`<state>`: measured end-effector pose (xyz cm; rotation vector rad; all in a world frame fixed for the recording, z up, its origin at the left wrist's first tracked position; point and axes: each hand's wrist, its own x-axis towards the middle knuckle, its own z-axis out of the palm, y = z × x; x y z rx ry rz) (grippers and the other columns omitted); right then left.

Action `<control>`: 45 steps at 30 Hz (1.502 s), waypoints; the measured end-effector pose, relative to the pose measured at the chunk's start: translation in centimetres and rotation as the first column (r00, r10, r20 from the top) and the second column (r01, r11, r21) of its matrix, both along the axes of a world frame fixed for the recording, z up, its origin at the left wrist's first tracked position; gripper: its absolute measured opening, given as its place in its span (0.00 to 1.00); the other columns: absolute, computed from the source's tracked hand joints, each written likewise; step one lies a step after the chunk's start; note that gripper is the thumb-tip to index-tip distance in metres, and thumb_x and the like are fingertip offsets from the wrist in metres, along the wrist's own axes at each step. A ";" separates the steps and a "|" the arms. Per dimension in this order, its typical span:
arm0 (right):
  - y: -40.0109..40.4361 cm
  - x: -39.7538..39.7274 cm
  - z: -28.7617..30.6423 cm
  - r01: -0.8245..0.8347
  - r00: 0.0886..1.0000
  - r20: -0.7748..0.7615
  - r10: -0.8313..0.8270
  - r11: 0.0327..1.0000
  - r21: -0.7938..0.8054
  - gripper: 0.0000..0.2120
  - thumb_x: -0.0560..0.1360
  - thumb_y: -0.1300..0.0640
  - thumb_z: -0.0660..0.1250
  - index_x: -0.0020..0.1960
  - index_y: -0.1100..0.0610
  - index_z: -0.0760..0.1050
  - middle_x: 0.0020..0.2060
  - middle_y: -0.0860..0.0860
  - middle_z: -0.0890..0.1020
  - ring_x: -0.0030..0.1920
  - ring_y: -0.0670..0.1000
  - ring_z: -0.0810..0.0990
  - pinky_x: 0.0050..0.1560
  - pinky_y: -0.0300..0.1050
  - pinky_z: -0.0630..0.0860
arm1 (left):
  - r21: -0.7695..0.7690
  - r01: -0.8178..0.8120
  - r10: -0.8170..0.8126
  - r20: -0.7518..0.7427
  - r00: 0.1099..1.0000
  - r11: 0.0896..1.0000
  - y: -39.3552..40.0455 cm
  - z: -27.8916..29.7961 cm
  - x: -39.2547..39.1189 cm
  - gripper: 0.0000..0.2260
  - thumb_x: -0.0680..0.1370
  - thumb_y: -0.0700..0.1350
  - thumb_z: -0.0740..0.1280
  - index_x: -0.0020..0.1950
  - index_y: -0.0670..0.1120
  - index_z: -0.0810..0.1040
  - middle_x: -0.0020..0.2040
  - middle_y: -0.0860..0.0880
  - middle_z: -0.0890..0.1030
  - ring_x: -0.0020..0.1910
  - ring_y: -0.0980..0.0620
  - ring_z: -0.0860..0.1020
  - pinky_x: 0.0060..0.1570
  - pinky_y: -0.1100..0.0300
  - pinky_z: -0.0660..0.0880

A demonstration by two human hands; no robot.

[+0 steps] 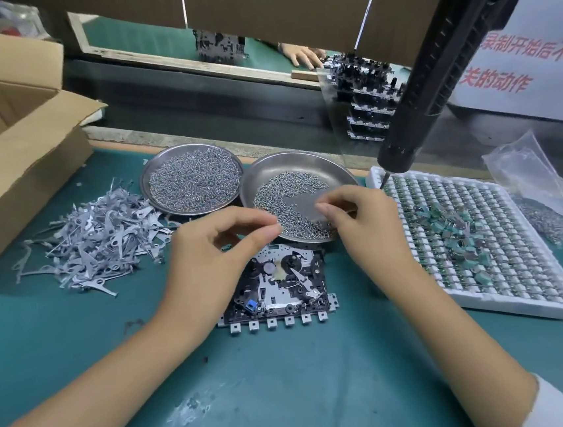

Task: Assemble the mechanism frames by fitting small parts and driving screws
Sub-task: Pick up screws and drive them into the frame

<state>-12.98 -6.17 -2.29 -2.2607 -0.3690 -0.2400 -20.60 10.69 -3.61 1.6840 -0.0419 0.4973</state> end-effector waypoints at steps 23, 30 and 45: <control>0.7 -4.1 0.6 0.002 0.664 -0.389 0.639 0.518 0.855 0.05 0.67 0.63 0.68 0.42 0.62 0.80 0.39 0.55 0.84 0.38 0.47 0.82 0.45 0.36 0.79 | -0.108 0.101 -0.090 0.104 0.990 0.989 -0.7 0.3 -0.4 0.10 0.65 0.44 0.75 0.45 0.51 0.82 0.40 0.54 0.85 0.41 0.56 0.83 0.45 0.68 0.76; 0.1 -4.0 0.8 -0.025 0.631 -0.409 0.660 0.544 0.839 0.03 0.68 0.64 0.68 0.40 0.60 0.81 0.36 0.52 0.83 0.37 0.47 0.81 0.47 0.36 0.79 | -0.049 0.125 -0.118 0.115 0.986 0.991 -0.7 0.1 -0.4 0.09 0.66 0.44 0.74 0.45 0.54 0.84 0.41 0.55 0.85 0.42 0.56 0.83 0.46 0.67 0.77; 0.5 -4.1 0.5 -0.035 0.638 -0.377 0.671 0.514 0.857 0.06 0.70 0.62 0.67 0.45 0.62 0.79 0.39 0.52 0.83 0.42 0.45 0.81 0.50 0.36 0.78 | -0.098 0.128 -0.117 0.114 0.987 0.987 -0.7 0.0 -0.4 0.09 0.66 0.43 0.74 0.44 0.52 0.84 0.41 0.54 0.85 0.41 0.56 0.83 0.44 0.67 0.77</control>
